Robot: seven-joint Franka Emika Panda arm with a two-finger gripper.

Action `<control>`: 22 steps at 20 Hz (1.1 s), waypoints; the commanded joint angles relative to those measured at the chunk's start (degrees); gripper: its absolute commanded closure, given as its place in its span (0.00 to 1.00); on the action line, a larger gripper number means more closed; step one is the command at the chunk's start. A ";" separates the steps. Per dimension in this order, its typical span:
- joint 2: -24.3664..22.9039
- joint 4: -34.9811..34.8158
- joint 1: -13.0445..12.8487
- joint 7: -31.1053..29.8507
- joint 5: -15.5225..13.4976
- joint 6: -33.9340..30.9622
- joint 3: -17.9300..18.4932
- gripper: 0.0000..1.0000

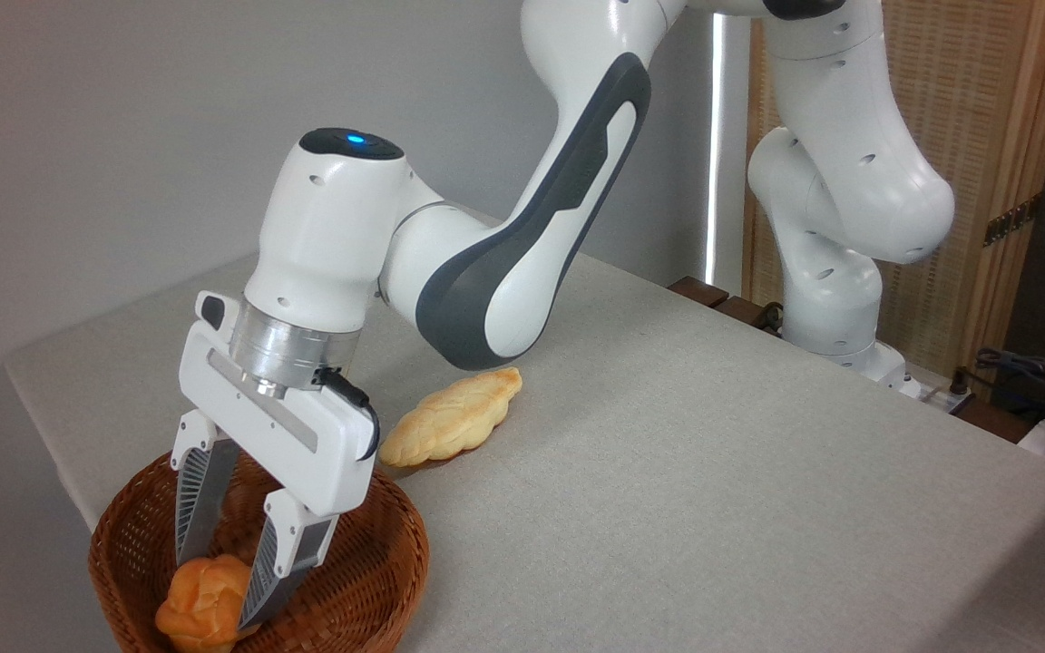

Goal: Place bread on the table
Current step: 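Lower the open gripper into the basket around the round orange roll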

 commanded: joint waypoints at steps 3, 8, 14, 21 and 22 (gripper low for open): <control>2.57 1.63 -0.44 -0.03 -0.42 0.66 0.10 0.00; 2.83 1.63 -0.53 0.41 0.46 0.75 0.19 0.17; 2.75 1.63 -0.53 0.58 0.55 0.75 0.19 0.46; 2.31 1.63 -0.53 0.41 0.46 0.66 0.19 0.46; 1.87 1.63 -0.53 0.41 0.55 0.58 0.19 0.45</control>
